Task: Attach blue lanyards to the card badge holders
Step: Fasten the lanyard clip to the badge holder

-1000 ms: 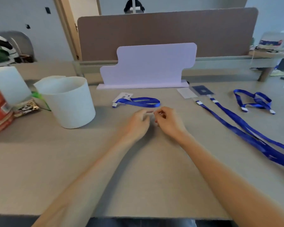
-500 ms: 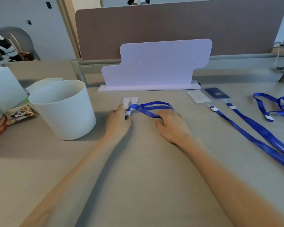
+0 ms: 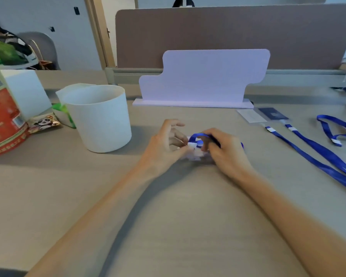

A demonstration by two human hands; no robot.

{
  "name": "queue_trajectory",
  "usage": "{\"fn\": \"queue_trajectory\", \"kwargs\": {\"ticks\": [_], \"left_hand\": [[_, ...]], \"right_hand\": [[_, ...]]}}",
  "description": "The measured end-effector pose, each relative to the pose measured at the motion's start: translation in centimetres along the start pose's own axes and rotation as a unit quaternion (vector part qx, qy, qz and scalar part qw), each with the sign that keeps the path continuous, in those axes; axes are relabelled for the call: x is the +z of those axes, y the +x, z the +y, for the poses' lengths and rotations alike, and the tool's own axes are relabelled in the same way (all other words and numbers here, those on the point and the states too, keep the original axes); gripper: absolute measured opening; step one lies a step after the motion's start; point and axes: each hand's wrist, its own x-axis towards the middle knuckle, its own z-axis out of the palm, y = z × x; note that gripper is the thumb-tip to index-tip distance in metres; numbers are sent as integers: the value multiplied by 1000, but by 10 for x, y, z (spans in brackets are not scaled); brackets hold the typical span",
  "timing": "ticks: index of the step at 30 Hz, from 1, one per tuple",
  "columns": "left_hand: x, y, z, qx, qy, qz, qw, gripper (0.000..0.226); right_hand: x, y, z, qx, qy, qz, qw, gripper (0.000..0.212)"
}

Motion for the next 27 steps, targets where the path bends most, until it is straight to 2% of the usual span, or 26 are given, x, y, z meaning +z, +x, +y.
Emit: {"fn": "queue_trajectory", "kwargs": {"ticks": [3,6,8,10,12,14,16,17,20,24,25,27], "left_hand": [[2,5,-9,17,83,-85,993,57],[5,7,-11,77,132,-157,976,32],[6,7,-12,87,102,-136,982,18],[4,8,-12,71,67,-82,992,14],[0,9,-11,49,19,-14,999,14],[-7,12,-3,39,-23,74,996,15],[-16,15,0,32,-56,141,988,17],[-21,16,0,29,-58,150,986,14],[-27,17,-8,6,-16,106,994,10],[-23,15,-13,-12,90,8,996,19],[-22,14,-13,-16,117,0,993,21],[-24,13,-14,-15,169,-4,986,20]], "right_hand": [[-3,2,-8,103,192,16,976,31],[0,5,-17,116,267,-1,957,30],[1,6,-19,137,312,16,940,28],[1,8,-20,169,348,50,921,28],[-1,11,-19,187,345,94,915,29],[-5,13,-15,183,311,131,923,26],[-10,14,-8,181,248,136,942,23],[-11,14,-5,179,203,117,956,22],[-12,9,-10,162,120,27,979,25],[-10,1,-17,102,157,-38,982,57],[-9,1,-15,83,154,-47,984,58],[-7,3,-12,65,126,-70,987,45]]}}
